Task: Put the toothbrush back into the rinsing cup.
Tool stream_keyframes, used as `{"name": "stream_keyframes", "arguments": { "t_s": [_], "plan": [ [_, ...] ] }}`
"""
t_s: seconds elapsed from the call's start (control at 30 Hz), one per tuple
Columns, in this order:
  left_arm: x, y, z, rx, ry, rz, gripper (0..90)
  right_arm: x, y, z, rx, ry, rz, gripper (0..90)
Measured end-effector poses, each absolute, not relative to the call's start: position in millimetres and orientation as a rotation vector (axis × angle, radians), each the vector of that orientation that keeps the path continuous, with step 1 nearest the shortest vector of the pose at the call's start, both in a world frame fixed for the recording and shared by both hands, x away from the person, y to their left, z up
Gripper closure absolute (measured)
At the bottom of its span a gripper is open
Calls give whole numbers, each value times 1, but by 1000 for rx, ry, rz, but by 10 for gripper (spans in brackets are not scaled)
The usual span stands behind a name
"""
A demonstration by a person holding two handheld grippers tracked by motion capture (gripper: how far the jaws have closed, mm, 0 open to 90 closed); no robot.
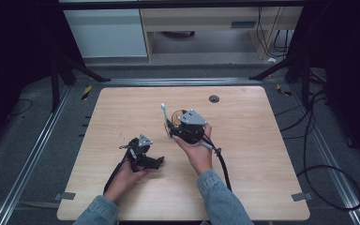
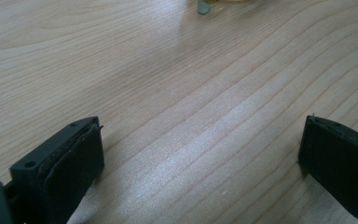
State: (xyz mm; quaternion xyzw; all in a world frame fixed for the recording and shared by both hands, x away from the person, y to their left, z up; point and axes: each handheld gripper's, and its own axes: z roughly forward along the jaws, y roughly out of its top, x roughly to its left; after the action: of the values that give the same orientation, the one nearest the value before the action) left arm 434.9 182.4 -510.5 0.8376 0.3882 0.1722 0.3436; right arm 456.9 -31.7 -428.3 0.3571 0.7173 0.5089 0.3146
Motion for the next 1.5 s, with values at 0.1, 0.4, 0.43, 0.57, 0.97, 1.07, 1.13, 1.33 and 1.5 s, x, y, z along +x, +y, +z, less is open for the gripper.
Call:
{"name": "stream_keyframes", "arguments": {
  "t_s": [0.1, 0.4, 0.43, 0.57, 0.97, 1.07, 1.13, 1.33, 1.5],
  "plan": [
    [435, 182, -511, 2176, 1009, 448, 0, 456, -39, -425, 973, 1927, 1296, 250],
    [435, 182, -511, 2176, 1009, 448, 0, 453, -66, -417, 1041, 2022, 1167, 161],
    [435, 182, -511, 2175, 1009, 448, 0, 453, -70, -416, 1048, 2032, 1151, 155],
    [435, 182, -511, 2176, 1009, 448, 0, 448, -88, -415, 1063, 2044, 1094, 138],
    [435, 182, -511, 2174, 1011, 449, 0, 415, -156, -431, 1178, 2068, 982, 125],
    [435, 182, -511, 2174, 1011, 449, 0, 411, -167, -438, 1217, 2074, 971, 124],
    [435, 182, -511, 2174, 1011, 449, 0, 407, -181, -449, 1272, 2084, 964, 120],
    [435, 182, -511, 2174, 1011, 449, 0, 404, -201, -471, 1373, 2083, 943, 112],
    [435, 182, -511, 2174, 1011, 450, 0, 404, -210, -483, 1427, 2084, 932, 107]
  ]
}}
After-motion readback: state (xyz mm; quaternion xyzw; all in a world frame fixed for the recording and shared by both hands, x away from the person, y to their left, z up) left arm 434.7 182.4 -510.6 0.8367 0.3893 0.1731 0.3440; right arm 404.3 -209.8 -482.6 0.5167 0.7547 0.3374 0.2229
